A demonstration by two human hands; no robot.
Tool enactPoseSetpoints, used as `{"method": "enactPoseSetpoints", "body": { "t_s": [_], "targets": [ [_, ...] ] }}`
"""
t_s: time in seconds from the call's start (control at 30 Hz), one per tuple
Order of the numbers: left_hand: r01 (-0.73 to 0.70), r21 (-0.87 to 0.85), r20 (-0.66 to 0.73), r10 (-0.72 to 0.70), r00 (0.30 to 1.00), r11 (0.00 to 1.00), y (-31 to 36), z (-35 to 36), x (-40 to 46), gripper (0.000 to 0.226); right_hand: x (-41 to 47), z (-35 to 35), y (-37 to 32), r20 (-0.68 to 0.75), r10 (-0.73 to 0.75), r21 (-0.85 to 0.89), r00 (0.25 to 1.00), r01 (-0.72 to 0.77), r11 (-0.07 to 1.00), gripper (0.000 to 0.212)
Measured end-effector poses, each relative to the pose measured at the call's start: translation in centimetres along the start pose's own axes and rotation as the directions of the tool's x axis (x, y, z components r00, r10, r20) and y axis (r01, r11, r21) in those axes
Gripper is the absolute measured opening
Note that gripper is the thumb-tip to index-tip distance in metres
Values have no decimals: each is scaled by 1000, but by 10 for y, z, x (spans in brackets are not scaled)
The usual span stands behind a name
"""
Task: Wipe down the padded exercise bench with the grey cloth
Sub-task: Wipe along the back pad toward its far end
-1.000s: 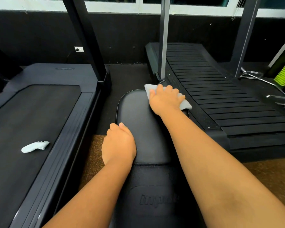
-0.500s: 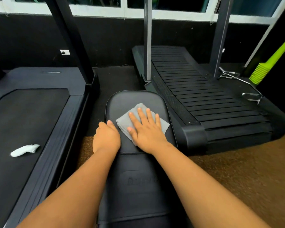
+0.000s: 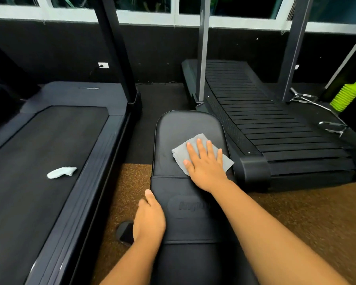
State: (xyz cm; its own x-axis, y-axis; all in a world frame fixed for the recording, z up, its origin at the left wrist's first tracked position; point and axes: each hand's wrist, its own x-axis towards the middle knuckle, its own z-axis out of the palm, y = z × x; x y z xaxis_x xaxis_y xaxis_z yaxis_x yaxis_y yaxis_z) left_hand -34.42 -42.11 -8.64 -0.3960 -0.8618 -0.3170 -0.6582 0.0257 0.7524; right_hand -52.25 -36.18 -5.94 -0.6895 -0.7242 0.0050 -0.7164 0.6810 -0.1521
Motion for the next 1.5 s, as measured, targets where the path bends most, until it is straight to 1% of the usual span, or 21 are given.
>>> {"method": "enactPoseSetpoints", "body": {
  "t_s": [0.2, 0.37, 0.43, 0.57, 0.67, 0.73, 0.93, 1.03, 1.13, 1.27, 1.37, 1.43, 1.5],
  "targets": [
    [-19, 142, -134, 38, 990, 990, 6, 3, 1, 63, -5, 2, -2, 37, -172, -61, 984, 174, 983, 57],
    [-29, 147, -162, 53, 985, 989, 2, 7, 6, 61, 19, -1, -12, 52, -277, -74, 960, 280, 957, 58],
    [-31, 148, -167, 56, 984, 988, 2, 8, 5, 61, 42, -4, -20, 48, -274, -70, 960, 277, 958, 58],
    [-26, 149, -167, 51, 985, 988, 2, 8, 4, 60, 86, -9, -40, 46, -208, -55, 977, 210, 976, 58],
    [-10, 149, -159, 34, 987, 989, 3, 8, 5, 60, 98, -10, -49, 49, -181, -72, 982, 184, 980, 58],
    [-7, 149, -151, 30, 988, 989, 3, 7, 4, 60, 91, -9, -51, 52, -208, -80, 977, 212, 974, 57],
    [-5, 136, -130, 22, 991, 991, 4, 7, 3, 59, 33, 2, -47, 84, -400, -38, 913, 404, 914, 52],
    [-2, 125, -128, 18, 992, 992, 3, 8, 4, 60, 28, 2, -39, 96, -447, -33, 889, 452, 892, 52],
    [-9, 117, -134, 24, 991, 993, 1, 8, 5, 61, 46, -3, -37, 106, -421, -28, 901, 426, 904, 53],
    [-18, 118, -151, 36, 988, 993, -2, 10, 6, 61, 77, -8, -47, 81, -275, -34, 958, 278, 960, 55],
    [-16, 114, -144, 33, 989, 993, -3, 11, 7, 61, 79, -6, -63, 81, -217, -61, 973, 222, 973, 55],
    [-18, 108, -135, 33, 990, 994, -2, 11, 7, 62, 67, -3, -71, 85, -250, -76, 964, 257, 963, 55],
    [-18, 99, -131, 31, 991, 995, -1, 10, 7, 61, 49, 2, -74, 89, -331, -71, 939, 337, 939, 54]
  ]
}}
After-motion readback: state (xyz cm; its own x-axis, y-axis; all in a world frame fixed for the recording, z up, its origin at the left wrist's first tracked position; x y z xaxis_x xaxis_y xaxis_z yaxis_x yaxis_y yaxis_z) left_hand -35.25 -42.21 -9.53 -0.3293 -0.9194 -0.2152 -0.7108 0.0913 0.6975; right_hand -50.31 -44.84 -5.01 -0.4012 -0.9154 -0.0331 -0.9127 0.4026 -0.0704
